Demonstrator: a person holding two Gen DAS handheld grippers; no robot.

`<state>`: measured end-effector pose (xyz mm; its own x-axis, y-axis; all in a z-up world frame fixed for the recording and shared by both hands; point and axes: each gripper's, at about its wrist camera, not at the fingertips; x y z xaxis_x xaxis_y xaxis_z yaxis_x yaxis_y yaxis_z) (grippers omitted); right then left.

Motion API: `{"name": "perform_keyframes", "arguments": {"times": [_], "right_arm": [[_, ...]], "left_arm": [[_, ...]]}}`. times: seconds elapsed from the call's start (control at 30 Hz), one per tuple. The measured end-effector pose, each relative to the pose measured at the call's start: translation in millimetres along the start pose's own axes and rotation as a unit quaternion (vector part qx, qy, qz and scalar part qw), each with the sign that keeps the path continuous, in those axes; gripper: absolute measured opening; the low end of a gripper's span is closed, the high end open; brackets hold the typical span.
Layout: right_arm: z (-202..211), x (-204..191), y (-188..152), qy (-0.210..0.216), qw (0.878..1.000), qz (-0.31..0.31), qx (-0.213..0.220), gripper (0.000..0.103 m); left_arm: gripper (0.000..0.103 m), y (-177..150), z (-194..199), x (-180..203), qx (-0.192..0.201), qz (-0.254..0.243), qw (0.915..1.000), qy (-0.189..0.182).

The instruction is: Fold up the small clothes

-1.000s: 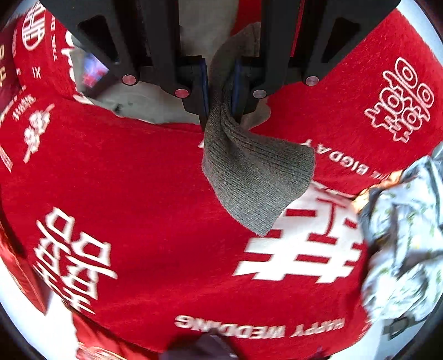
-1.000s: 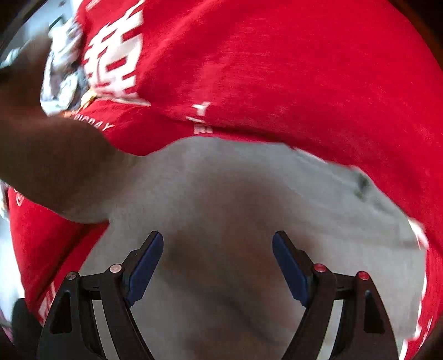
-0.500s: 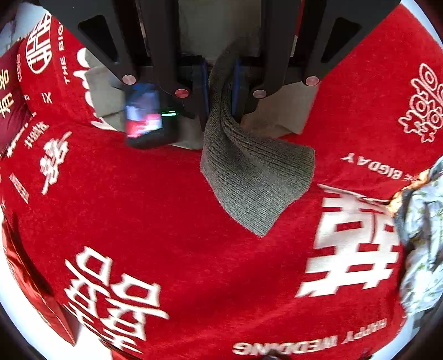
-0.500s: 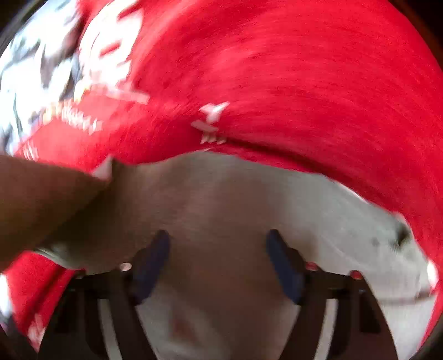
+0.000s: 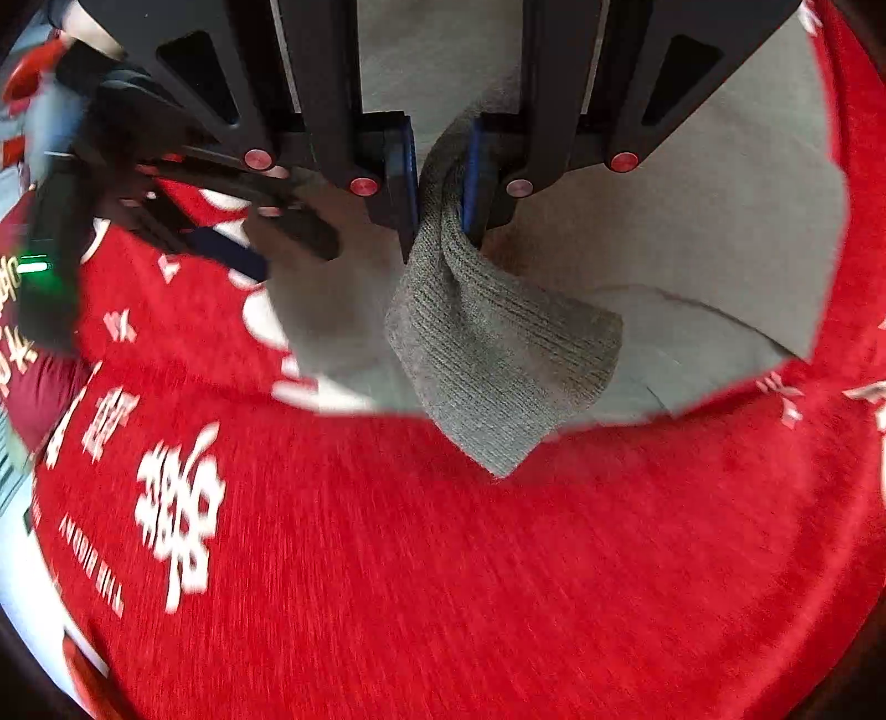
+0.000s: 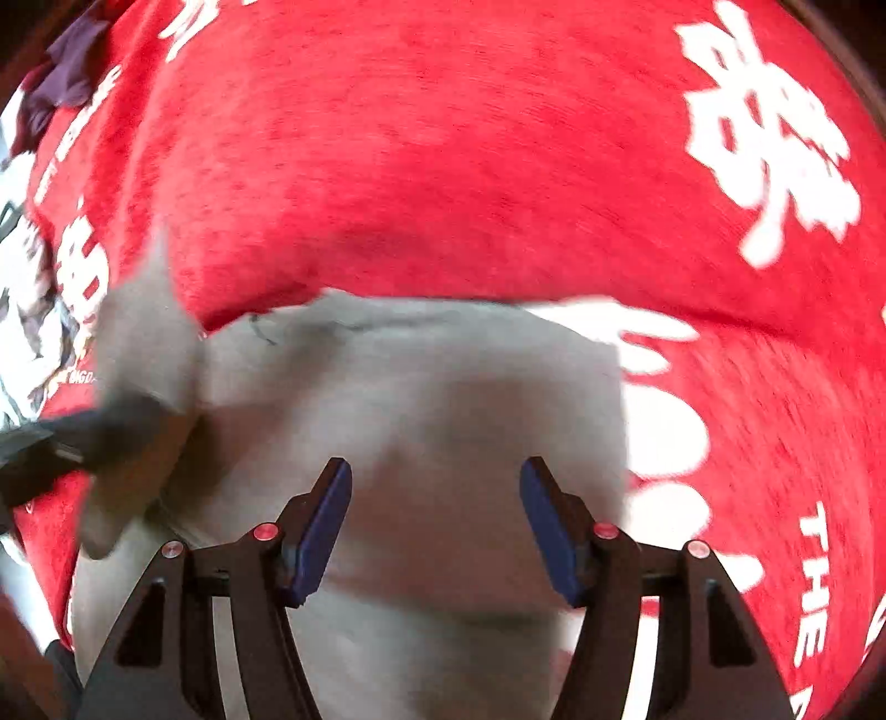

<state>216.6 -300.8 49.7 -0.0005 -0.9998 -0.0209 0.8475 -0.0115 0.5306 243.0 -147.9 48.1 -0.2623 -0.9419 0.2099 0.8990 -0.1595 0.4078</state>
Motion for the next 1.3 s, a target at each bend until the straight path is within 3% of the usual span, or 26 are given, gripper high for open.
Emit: {"name": "perform_keyframes", "arguments": {"times": [0.2,0.27,0.33,0.4,0.43,0.47,0.53,0.6,0.7,0.83,0.97,1.0,1.03,1.07,1.17,1.3], "right_arm": [[10,27,-17,0.009,1.0,-0.029,0.001,0.067],[16,27,-19,0.014,0.999,-0.032,0.007,0.067],[25,31,-25,0.018,0.999,-0.032,0.012,0.067],[33,32,-29,0.023,0.999,-0.035,0.018,0.067],[36,32,-31,0.026,0.999,-0.037,0.02,0.067],[39,31,-33,0.029,0.999,-0.038,0.021,0.067],[43,25,-34,0.04,0.998,-0.038,0.02,0.067],[44,16,-30,0.05,0.998,-0.031,0.017,0.067],[37,-11,-14,0.056,0.998,-0.003,0.012,0.067],[11,-51,13,0.068,0.997,0.024,-0.017,0.07],[-42,-65,33,0.003,0.997,0.013,-0.074,0.071],[-52,-64,34,0.006,0.996,0.004,-0.086,0.066],[-55,-62,34,0.033,0.996,-0.006,-0.088,0.052],[-53,-60,32,0.071,0.994,-0.012,-0.083,0.018],[-14,-60,22,0.112,0.993,0.027,-0.015,0.014],[37,-31,-1,0.113,0.991,0.047,0.054,0.015]], "left_arm": [[0.019,-8,-42,-1,-0.07,0.016,0.9974,0.005],[0.048,-7,-26,-6,-0.066,0.027,0.9974,0.006],[0.063,-4,-2,-6,-0.04,0.026,0.9988,-0.008],[0.063,-2,29,-1,-0.01,0.001,0.999,-0.045],[0.07,-3,43,1,0.004,-0.015,0.998,-0.061],[0.086,-4,57,0,0.022,-0.028,0.997,-0.068],[0.101,-7,78,-8,0.062,-0.034,0.9966,-0.043],[0.101,-9,86,-29,0.086,-0.016,0.9961,0.014],[0.101,-10,72,-83,0.053,0.065,0.9938,0.073],[0.101,-29,52,-143,0.006,0.161,0.9816,0.103],[0.101,-49,38,-151,-0.024,0.151,0.9813,0.118],[0.101,-53,35,-147,-0.027,0.142,0.9825,0.117],[0.101,-54,32,-143,-0.03,0.134,0.9838,0.115],[0.101,-56,31,-139,-0.031,0.125,0.9851,0.115],[0.101,-61,30,-131,-0.03,0.109,0.9877,0.108],[0.101,-53,24,-111,-0.034,0.094,0.9912,0.086]]}}
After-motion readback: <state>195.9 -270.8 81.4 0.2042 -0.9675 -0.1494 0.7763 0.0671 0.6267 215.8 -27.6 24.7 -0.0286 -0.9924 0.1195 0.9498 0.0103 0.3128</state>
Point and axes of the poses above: each gripper's, at about its wrist camera, not at the fingertips, and z roughly against the way its jaws point, x to its right, y to its top, and after that the axes turned 3 degrees about -x, right-handed
